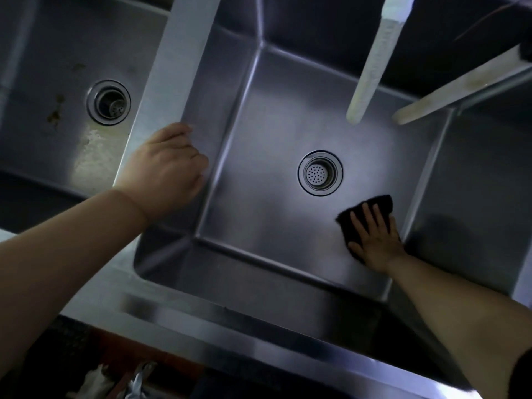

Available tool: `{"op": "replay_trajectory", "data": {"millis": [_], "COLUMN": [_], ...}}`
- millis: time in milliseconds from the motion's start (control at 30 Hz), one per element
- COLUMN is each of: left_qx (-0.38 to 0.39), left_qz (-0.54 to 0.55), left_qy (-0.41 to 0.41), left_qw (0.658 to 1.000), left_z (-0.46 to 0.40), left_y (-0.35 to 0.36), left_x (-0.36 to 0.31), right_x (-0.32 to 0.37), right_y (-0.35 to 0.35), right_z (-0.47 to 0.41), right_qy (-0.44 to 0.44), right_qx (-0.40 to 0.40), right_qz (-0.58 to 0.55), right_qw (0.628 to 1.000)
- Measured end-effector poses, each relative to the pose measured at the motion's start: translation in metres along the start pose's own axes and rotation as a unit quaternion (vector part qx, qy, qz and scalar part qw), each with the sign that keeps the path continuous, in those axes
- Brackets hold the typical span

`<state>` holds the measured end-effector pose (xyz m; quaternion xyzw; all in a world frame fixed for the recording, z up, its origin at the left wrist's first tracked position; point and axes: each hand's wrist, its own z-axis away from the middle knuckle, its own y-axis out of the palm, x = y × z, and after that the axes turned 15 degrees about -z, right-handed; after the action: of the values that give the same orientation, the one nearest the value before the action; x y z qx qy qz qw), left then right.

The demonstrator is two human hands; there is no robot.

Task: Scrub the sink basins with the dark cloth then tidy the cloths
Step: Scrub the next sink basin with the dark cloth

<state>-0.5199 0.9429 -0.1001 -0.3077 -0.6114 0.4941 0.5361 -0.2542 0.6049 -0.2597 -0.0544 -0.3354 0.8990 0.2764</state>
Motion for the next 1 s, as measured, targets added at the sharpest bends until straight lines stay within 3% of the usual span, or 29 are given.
{"op": "replay_trajectory", "data": {"millis": [167, 333, 433, 567, 633, 733, 800, 900, 1000], "left_qx": [-0.009, -0.001, 0.005, -0.001, -0.003, -0.006, -0.014, -0.023, -0.026], "left_qz": [-0.007, -0.005, -0.008, 0.001, 0.005, 0.011, 0.015, 0.021, 0.031], "left_qy": [0.001, -0.003, -0.007, -0.010, -0.012, -0.012, -0.014, -0.016, -0.015], "left_qw": [1.000, 1.000, 1.000, 1.000, 1.000, 1.000, 1.000, 0.999, 0.999], "left_z": [0.000, -0.001, 0.000, 0.000, 0.000, 0.000, 0.001, 0.001, 0.001], "left_y": [0.000, -0.002, -0.002, 0.000, 0.001, 0.003, 0.004, 0.005, 0.006], "left_x": [0.000, 0.001, 0.001, 0.002, 0.002, 0.002, 0.002, 0.002, 0.005], "right_x": [-0.007, 0.018, 0.049, 0.094, 0.110, 0.145, 0.167, 0.181, 0.194], "right_y": [-0.041, -0.018, 0.007, 0.003, 0.014, 0.009, -0.005, -0.012, -0.026], "right_z": [-0.031, -0.007, 0.015, 0.019, 0.006, -0.006, 0.000, 0.000, -0.004], "right_qy": [0.120, 0.214, 0.281, 0.375, 0.357, 0.405, 0.417, 0.349, 0.290], "right_qx": [-0.053, -0.065, -0.015, 0.079, 0.138, 0.140, 0.109, 0.113, 0.082], "right_qz": [-0.132, -0.232, -0.270, -0.350, -0.370, -0.390, -0.361, -0.328, -0.341], "right_qw": [0.983, 0.947, 0.921, 0.855, 0.847, 0.815, 0.827, 0.870, 0.890]}}
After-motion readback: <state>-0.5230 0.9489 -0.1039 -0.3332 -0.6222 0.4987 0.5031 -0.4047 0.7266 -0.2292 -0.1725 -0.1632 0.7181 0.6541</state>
